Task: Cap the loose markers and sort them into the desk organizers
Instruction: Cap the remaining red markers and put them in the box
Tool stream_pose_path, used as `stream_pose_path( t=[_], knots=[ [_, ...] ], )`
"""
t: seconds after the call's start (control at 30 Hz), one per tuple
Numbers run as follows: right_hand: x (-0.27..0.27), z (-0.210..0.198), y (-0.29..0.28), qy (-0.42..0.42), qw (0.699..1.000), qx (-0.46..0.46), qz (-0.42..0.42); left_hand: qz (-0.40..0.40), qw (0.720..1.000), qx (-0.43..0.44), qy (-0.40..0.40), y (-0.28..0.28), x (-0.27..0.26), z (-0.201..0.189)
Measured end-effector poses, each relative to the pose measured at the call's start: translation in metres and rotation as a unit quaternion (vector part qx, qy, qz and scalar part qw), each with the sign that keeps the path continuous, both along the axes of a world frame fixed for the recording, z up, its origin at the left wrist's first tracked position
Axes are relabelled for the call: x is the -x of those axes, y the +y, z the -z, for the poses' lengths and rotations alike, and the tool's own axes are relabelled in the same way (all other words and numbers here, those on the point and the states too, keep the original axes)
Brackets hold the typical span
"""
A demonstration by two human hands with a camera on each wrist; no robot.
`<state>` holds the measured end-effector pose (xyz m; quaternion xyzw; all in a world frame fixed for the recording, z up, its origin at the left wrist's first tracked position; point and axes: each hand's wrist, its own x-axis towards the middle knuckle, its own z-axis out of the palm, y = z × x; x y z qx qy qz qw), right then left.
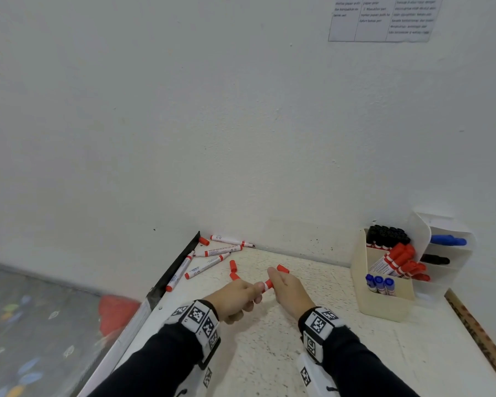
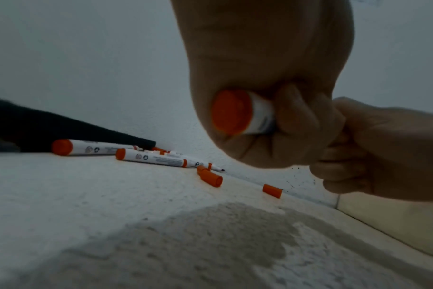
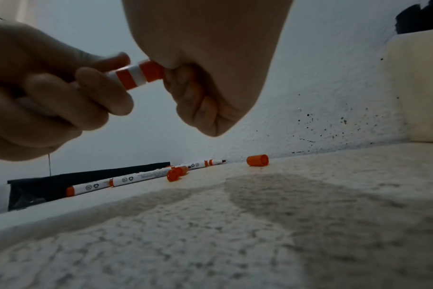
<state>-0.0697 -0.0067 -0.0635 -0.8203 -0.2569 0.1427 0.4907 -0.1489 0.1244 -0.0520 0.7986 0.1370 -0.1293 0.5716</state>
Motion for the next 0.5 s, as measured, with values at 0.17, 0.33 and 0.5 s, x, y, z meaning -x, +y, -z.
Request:
stream_pose_path(
  t=[0.17, 0.33, 0.5],
  knots=[
    [-0.002, 0.001, -0.001, -0.053, 0.996, 0.011, -0.066, 0.008, 0.998, 0.060, 0.010, 0.007, 0.000, 0.006],
    [-0.012, 0.000, -0.002, -0.086, 0.989, 0.071, -0.097, -0.029, 0.997, -0.072, -0.019, 0.015, -0.010, 0.006],
    [-0.024, 0.001, -0.015, -0.057, 0.998, 0.000, 0.009, -0.109, 0.926, -0.361, -0.004, 0.056, -0.023, 0.023]
  ],
)
